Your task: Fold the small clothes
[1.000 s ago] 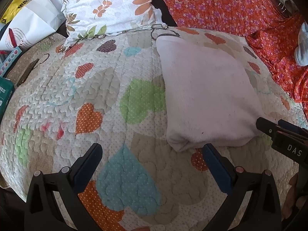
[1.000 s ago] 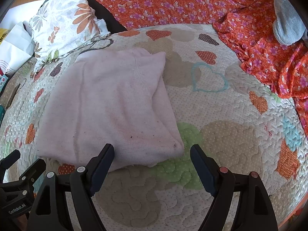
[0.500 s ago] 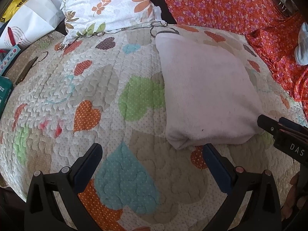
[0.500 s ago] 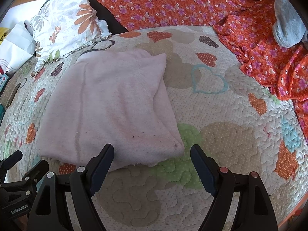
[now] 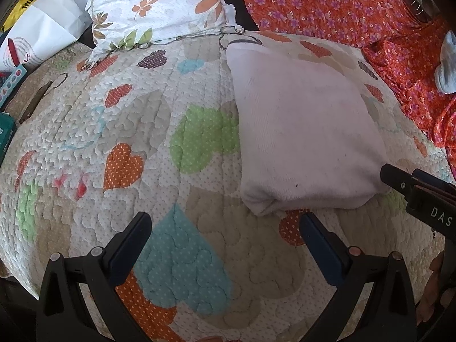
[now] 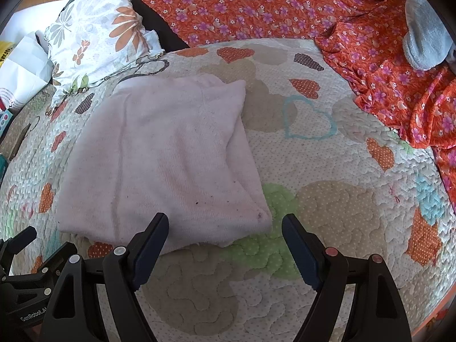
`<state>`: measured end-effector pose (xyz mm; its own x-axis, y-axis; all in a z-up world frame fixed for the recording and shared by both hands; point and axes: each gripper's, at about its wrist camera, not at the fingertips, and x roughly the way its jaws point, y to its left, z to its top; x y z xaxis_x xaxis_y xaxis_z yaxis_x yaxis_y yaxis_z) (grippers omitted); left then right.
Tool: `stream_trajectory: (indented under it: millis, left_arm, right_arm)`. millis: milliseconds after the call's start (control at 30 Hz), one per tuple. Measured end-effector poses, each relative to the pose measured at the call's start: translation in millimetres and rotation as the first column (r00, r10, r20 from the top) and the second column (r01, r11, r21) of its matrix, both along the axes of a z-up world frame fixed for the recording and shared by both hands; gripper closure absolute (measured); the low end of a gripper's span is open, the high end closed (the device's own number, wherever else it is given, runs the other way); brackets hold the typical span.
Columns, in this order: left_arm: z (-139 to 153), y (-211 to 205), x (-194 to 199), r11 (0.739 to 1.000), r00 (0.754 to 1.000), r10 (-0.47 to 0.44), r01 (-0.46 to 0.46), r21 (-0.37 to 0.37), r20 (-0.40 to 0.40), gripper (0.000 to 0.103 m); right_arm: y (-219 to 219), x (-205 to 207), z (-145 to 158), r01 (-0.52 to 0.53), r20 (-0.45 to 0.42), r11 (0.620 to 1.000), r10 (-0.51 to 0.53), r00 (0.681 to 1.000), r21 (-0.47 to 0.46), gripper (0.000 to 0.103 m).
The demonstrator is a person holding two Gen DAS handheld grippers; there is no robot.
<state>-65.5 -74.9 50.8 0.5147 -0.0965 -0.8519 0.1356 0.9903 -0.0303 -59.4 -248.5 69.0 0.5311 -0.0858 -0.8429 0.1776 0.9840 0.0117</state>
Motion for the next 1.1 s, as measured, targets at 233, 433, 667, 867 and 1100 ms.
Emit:
stream_trajectory:
  millis: [233,433,667,867,1100]
  left_arm:
    - [-0.8,0.1,-0.3,1.0,1.0,-0.002,0.002,0.0,-0.003,0.0]
    - [-2.6,-1.0,-1.1,1.0,1.0,-0.009,0.009,-0.003,-0.011,0.0]
    - [-5.2,-1.6,-0.8,1.0,1.0,-0.014,0.013,-0.009,-0.025,0.0]
    - [-5.2,-1.2,-0.5,1.0,0.999,-0.015,0.014,-0.01,-0.028,0.0]
    - [-6.8,-1.8,-0.8,1.0,0.999,-0.016,0.016,-0.013,-0.036,0.0]
  right_arm:
    - [-0.2,-0.4,-0.8,-0.003,0.0,1.0,0.003,1.0,-0.005,0.017]
    - [-0.4,0.3,-1.2,-0.002,-0.002,1.0,0.002,1.0,-0.004,0.017]
    - [-0.6,0.3,-1.4,-0.002,-0.002,1.0,0.002,1.0,-0.005,0.017]
    - [-1.1,0.7,-1.8,-0.001,-0.006,1.0,0.001,1.0,-0.005,0.017]
    - [-1.6,0.0,-0.2,-0.001,0.002,1.0,0.001,1.0,-0.01,0.017]
